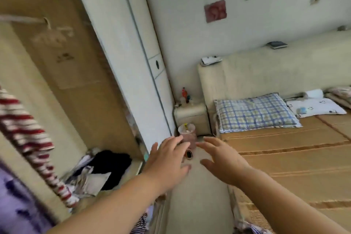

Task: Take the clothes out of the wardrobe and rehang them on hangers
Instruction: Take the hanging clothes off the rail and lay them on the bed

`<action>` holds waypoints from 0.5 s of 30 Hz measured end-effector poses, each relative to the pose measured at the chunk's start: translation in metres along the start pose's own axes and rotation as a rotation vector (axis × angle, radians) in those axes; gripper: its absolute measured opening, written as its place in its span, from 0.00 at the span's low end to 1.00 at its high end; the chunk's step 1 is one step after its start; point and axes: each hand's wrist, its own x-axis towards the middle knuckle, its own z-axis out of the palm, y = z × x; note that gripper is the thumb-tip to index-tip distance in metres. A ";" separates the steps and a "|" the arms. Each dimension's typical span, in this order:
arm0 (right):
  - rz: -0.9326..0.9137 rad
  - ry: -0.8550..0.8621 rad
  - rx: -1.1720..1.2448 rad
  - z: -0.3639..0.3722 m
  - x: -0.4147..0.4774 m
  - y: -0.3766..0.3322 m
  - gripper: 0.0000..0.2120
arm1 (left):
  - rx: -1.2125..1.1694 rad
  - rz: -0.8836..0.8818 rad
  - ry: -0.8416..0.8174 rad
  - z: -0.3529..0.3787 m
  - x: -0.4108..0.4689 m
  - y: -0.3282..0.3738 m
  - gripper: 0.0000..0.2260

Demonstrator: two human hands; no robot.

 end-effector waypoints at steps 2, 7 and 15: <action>-0.086 0.009 -0.003 -0.001 0.029 -0.043 0.26 | 0.037 -0.053 0.066 -0.028 -0.016 -0.041 0.29; -0.240 0.049 -0.037 -0.002 0.085 -0.140 0.28 | 0.084 -0.176 0.178 -0.082 -0.057 -0.134 0.30; -0.437 0.190 0.000 -0.007 0.147 -0.276 0.30 | 0.172 -0.372 0.463 -0.153 -0.093 -0.237 0.30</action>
